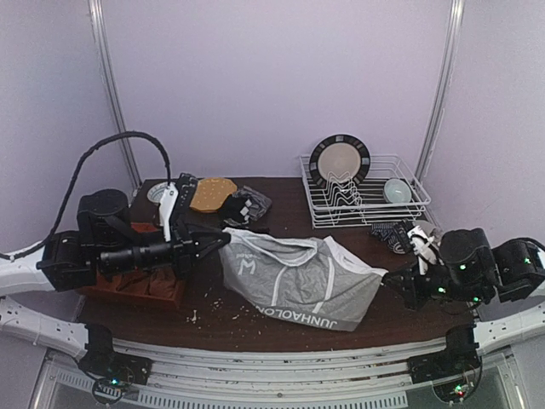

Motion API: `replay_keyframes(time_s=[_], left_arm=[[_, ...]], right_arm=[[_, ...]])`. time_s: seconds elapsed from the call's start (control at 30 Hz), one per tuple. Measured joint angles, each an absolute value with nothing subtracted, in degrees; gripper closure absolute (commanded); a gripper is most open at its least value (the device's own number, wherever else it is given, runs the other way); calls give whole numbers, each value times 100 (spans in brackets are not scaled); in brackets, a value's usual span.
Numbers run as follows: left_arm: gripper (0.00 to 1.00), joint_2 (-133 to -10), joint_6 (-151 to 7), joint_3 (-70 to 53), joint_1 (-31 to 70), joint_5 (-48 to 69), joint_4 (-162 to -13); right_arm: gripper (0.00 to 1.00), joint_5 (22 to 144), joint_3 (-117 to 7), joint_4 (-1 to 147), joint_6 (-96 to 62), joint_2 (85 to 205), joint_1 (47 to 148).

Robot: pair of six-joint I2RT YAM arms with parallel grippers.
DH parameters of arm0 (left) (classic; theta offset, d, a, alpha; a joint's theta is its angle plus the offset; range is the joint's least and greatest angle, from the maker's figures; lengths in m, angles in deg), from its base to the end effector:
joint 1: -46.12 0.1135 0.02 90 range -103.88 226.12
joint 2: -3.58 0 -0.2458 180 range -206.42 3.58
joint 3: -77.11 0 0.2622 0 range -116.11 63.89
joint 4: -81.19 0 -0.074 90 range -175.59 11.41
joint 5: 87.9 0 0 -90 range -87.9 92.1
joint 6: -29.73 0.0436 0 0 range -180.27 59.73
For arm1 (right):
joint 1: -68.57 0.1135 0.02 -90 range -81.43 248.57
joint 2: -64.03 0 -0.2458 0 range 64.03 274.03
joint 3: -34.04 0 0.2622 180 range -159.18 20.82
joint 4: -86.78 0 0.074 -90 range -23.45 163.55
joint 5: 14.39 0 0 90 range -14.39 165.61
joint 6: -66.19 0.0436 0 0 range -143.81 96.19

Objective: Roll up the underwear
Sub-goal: Pick up the underwear from the center of the board, then flatten out the underwear at the center of the board.

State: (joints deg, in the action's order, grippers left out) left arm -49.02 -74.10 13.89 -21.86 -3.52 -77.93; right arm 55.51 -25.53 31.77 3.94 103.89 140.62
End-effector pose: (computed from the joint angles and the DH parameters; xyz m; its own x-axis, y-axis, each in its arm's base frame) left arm 0.0954 -0.2245 0.3362 -0.2767 0.0498 -0.9597 0.8448 0.4885 -0.2183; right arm 0.0673 0.1590 0.2930 -0.5333 -0.2275 -0.8147 -0.6312 0.7482 0.2043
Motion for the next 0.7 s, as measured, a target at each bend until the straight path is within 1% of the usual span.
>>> replay_keyframes(time_s=[0.07,0.17,0.27,0.3,0.43,0.53,0.67,0.7], left_arm=[[100,-4663,-7561,1568,-2186,-315,-7598],[100,-4615,-7803,1761,-2186,-376,-7371],[100,-4956,-7985,1918,-2136,-521,-7336],[100,-5135,-8050,1957,-2062,-549,-7349],[100,-6241,-8380,2193,-1404,-521,-7646],[100,-7173,-8533,2239,-947,-494,-7948],[100,-8466,-8546,1649,-761,-488,-8037],[100,-8731,-8548,1446,-737,-536,-8013]], right_arm=[[100,5772,-2636,3059,256,10181,14064],[100,5776,-2737,2934,180,10024,14049],[100,5682,-2722,2899,236,10395,13732],[100,5706,-2684,2967,287,10651,13452],[100,5886,-2136,3586,457,11466,12318],[100,5921,-1640,3973,536,11899,11802],[100,5977,-1519,4488,562,12572,11334],[96,5980,-1519,4630,573,12778,11236]])
